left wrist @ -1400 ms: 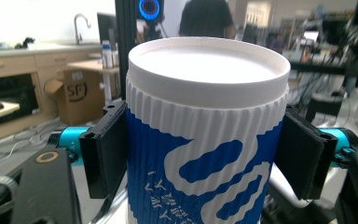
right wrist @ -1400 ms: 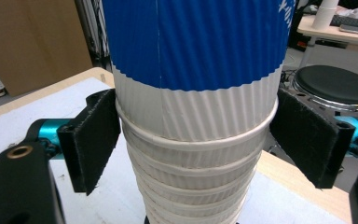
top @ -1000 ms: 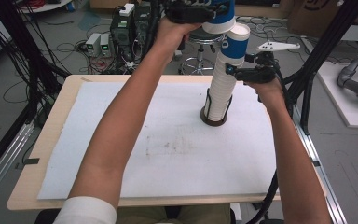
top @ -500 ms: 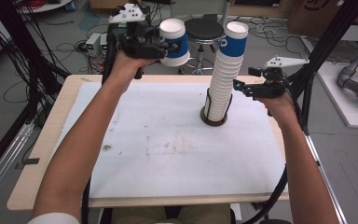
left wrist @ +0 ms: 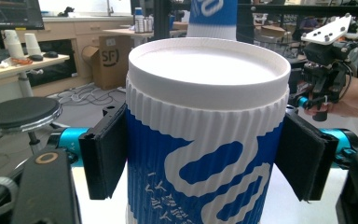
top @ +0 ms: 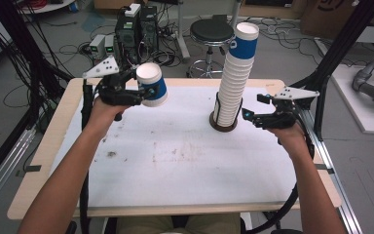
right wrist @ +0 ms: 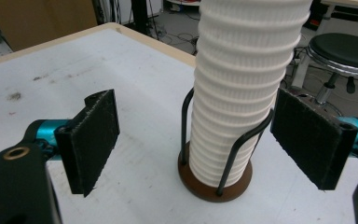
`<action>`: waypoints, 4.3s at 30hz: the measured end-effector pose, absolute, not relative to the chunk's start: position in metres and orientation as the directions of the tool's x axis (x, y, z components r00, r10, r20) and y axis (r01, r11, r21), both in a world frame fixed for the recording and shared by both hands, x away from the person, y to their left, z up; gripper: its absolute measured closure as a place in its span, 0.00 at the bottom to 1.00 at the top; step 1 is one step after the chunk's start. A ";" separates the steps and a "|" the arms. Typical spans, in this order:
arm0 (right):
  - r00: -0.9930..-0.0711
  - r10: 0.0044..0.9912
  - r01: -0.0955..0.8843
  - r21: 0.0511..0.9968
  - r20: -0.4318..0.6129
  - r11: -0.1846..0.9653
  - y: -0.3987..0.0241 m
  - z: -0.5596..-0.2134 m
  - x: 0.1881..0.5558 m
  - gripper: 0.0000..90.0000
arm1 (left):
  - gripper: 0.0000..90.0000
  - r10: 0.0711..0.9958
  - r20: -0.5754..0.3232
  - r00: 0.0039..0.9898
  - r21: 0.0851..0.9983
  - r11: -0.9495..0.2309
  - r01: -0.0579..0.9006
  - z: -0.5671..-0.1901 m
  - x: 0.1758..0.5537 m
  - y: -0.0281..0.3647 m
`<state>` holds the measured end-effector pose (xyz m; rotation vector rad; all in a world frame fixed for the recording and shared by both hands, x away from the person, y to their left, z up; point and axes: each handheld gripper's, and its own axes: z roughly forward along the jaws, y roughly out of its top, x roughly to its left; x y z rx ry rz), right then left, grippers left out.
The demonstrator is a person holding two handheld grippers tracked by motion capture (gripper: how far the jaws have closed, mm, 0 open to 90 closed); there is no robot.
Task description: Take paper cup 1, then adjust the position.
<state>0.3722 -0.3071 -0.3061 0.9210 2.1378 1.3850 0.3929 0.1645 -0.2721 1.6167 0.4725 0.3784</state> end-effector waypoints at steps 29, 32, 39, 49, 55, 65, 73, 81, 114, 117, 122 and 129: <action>-0.719 0.695 0.277 0.918 0.002 0.285 -0.283 -0.363 0.338 0.18 | 0.28 0.541 -0.076 0.838 0.991 -0.048 0.121 -0.330 0.356 0.187; -0.723 0.691 0.278 0.915 -0.002 0.293 -0.281 -0.364 0.337 0.18 | 0.28 0.534 -0.078 0.842 0.991 -0.051 0.123 -0.332 0.355 0.185; -0.761 0.647 0.269 0.929 0.045 0.253 -0.272 -0.363 0.334 0.17 | 0.28 0.521 -0.082 0.849 0.990 -0.057 0.130 -0.334 0.350 0.178; -0.800 0.599 0.255 0.926 0.042 0.277 -0.256 -0.368 0.326 0.17 | 0.28 0.486 -0.071 0.871 0.990 -0.073 0.122 -0.335 0.340 0.161; -0.822 0.567 0.237 0.936 0.050 0.260 -0.245 -0.363 0.323 0.17 | 0.28 0.469 -0.077 0.880 0.990 -0.066 0.122 -0.335 0.339 0.152; -0.836 0.548 0.196 0.945 0.022 0.262 -0.231 -0.362 0.318 0.17 | 0.28 0.423 -0.066 0.904 0.988 -0.097 0.117 -0.348 0.328 0.130; -0.857 0.514 0.189 0.948 0.032 0.257 -0.222 -0.364 0.316 0.17 | 0.28 0.397 -0.082 0.914 0.987 -0.097 0.130 -0.353 0.327 0.120; -0.882 0.468 0.209 0.940 0.063 0.269 -0.208 -0.367 0.315 0.17 | 0.28 0.355 -0.105 0.929 0.986 -0.088 0.145 -0.355 0.329 0.106; -0.923 0.365 0.207 0.953 0.117 0.219 -0.189 -0.372 0.315 0.23 | 0.29 0.209 -0.130 0.969 0.983 -0.100 0.153 -0.350 0.334 0.057; -0.925 0.365 0.201 0.949 0.103 0.241 -0.189 -0.370 0.314 0.25 | 0.29 0.200 -0.131 0.971 0.981 -0.115 0.156 -0.351 0.335 0.057; -0.931 0.355 0.202 0.929 0.084 0.309 -0.187 -0.370 0.313 0.26 | 0.21 0.209 -0.142 0.968 0.969 -0.169 0.179 -0.352 0.335 0.056; -0.935 0.347 0.194 0.920 0.069 0.340 -0.188 -0.368 0.313 0.26 | 0.17 0.207 -0.119 0.971 0.962 -0.218 0.164 -0.345 0.336 0.063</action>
